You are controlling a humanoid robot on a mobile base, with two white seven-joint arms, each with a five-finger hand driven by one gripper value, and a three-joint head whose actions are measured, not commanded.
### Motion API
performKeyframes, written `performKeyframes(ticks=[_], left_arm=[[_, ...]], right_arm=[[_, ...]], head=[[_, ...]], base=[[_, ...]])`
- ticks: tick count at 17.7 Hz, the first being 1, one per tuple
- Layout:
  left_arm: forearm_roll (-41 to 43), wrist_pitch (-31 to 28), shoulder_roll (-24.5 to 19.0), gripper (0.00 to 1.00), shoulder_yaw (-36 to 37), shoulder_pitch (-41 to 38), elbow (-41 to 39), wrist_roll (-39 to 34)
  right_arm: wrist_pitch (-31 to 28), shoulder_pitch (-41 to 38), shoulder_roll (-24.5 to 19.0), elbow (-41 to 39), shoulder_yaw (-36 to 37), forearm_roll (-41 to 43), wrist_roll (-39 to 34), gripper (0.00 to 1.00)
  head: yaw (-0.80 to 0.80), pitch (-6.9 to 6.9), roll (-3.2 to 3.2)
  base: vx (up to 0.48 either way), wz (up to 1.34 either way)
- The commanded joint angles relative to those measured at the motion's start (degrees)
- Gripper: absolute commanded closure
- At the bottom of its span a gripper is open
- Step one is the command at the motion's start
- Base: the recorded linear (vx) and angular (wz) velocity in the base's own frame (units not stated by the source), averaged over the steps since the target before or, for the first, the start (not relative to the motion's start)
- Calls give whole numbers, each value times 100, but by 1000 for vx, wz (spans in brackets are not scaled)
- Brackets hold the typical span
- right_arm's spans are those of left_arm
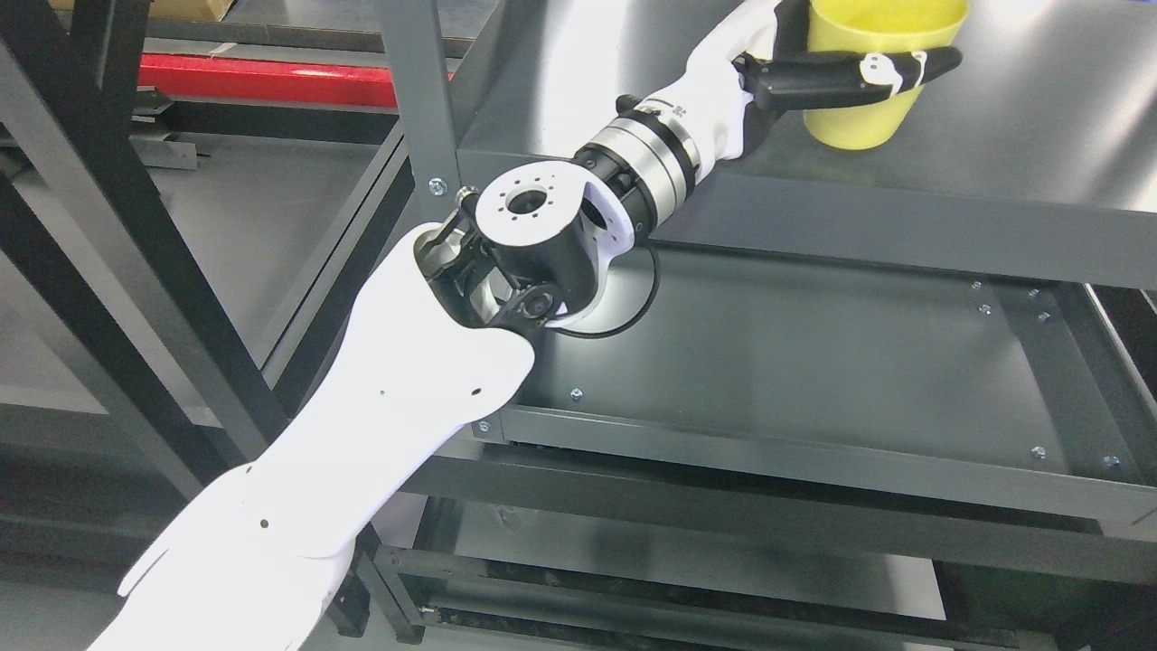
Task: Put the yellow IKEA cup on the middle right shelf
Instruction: 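Raise the cup with the left hand up onto the shelf tier, then lower the cup onto the shelf and open the left hand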
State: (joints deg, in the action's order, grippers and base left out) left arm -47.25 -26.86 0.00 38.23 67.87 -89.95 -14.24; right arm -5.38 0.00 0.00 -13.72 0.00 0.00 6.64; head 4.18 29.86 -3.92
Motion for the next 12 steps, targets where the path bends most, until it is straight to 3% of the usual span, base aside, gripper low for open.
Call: performKeyframes(ticks=[1,4,6,12], left_arm=[[488,-65,-100,29,255,59,452,9],[654,-56,-100,16,255,59,452,9],[822,-38,-100,1,255,51,425,18],[972,585,-100,1,106,7,197,18]], right_arm=[[2,-79,100,1,-97,141,4,1],[2,-79,100,1,-97,141,4,1],[2,-79,100,1,-97,141,4,1],[2,-79,100,1,-97,141,4,1]], head=[[0,0,0],[0,0,0],[0,0,0],[0,0,0]], base=[[0,0],[0,0],[0,0],[0,0]])
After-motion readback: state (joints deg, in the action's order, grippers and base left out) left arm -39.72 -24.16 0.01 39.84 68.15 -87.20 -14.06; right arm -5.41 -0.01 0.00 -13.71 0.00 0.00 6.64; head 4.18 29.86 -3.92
